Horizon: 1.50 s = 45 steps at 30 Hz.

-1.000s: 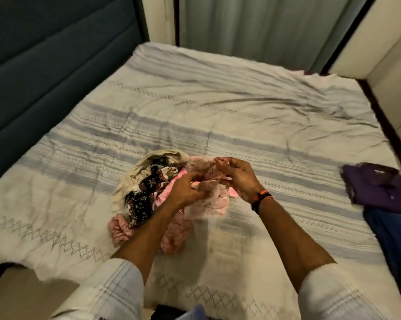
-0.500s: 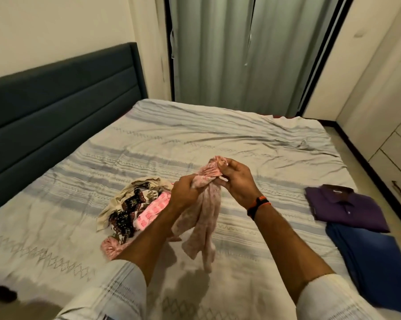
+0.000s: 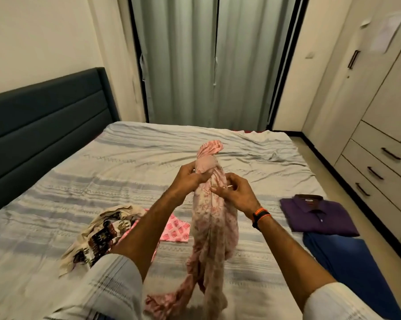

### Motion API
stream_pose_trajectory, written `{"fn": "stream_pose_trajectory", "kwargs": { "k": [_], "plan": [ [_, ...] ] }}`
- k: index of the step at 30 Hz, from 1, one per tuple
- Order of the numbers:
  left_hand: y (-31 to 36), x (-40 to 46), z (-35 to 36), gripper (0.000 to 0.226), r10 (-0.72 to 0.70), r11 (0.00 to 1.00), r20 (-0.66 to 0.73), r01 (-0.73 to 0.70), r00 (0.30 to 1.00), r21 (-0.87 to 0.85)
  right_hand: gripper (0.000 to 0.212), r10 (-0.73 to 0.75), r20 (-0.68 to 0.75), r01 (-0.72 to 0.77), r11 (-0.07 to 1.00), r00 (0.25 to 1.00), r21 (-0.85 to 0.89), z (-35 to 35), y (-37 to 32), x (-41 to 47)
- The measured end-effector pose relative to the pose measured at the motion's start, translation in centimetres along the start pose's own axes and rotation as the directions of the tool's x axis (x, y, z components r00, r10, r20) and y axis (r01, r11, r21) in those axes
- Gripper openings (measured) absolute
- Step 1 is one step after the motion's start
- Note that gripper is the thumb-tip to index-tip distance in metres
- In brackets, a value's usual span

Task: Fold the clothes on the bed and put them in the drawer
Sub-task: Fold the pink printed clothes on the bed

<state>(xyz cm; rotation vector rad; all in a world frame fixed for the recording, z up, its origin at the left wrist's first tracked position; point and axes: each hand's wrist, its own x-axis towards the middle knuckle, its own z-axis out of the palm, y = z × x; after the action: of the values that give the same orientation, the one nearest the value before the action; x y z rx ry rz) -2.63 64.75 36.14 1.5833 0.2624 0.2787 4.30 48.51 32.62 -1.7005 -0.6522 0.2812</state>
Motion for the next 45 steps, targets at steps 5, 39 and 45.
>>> {"fn": "stream_pose_trajectory", "kwargs": {
  "k": [5,39,45],
  "plan": [
    [0.5,1.8,-1.1,0.031,-0.075,0.991,0.094,0.084,0.993,-0.104,0.036,-0.01,-0.067,0.012,1.0,0.998,0.017,-0.4,-0.2,2.9],
    [-5.2,6.3,-7.8,0.072,-0.164,0.946,-0.511,0.281,0.844,0.161,0.017,0.416,-0.091,-0.314,0.795,0.905,0.518,0.3,2.7,9.2],
    [-7.4,5.7,-2.9,0.062,-0.166,0.919,-0.123,0.199,0.978,0.342,0.015,0.381,-0.011,-0.327,0.807,0.924,0.492,2.7,2.0,9.8]
  ]
}}
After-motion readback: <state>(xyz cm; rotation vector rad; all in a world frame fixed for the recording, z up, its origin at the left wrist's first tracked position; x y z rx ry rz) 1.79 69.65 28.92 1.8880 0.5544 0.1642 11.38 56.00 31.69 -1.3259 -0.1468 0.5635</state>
